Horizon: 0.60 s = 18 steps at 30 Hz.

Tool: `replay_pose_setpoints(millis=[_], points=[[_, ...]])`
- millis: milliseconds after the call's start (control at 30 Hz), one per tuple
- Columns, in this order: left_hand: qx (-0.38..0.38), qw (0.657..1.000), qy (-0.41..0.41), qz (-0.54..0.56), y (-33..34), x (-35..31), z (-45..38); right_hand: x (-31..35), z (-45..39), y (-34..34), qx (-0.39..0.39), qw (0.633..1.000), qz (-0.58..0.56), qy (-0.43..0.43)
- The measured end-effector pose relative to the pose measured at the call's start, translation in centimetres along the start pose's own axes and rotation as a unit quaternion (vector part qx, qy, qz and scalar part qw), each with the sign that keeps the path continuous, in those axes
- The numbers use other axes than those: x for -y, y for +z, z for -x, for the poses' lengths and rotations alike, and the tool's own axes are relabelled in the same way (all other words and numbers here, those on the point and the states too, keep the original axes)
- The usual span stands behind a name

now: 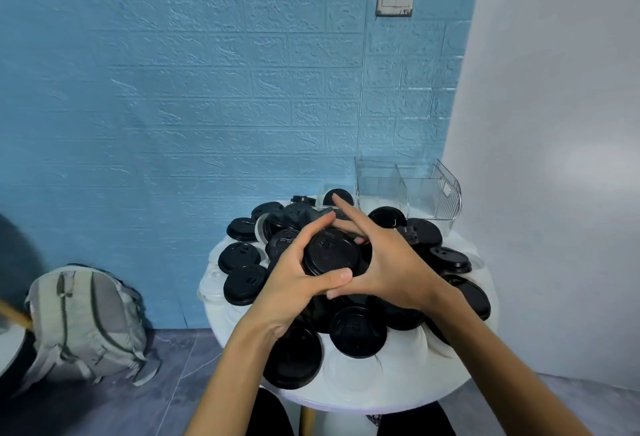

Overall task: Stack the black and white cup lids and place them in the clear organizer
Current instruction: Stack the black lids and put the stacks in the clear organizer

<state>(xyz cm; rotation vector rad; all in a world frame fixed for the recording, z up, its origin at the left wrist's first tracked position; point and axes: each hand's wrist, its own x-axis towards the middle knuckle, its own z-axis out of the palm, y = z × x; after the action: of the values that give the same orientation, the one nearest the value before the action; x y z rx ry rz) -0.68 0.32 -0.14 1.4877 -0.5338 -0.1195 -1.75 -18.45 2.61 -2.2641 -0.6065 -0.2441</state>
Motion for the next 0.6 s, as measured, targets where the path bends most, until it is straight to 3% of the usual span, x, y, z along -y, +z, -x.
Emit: replay_pose_setpoints(millis=[200,367,600], points=[[-0.067,0.998,-0.015,0.008,-0.9,1.0,0.2,-1.9,3.8,-2.0,-0.013,0.999,0.034,0.040],[-0.107,0.993,0.005,-0.051,-1.2,1.5,0.3,-3.0,7.4,0.6,0.076,0.979,0.189,0.017],[-0.117,0.991,0.009,-0.071,-0.7,1.3,0.3,-3.3,7.4,2.7,0.128,0.964,0.233,0.005]])
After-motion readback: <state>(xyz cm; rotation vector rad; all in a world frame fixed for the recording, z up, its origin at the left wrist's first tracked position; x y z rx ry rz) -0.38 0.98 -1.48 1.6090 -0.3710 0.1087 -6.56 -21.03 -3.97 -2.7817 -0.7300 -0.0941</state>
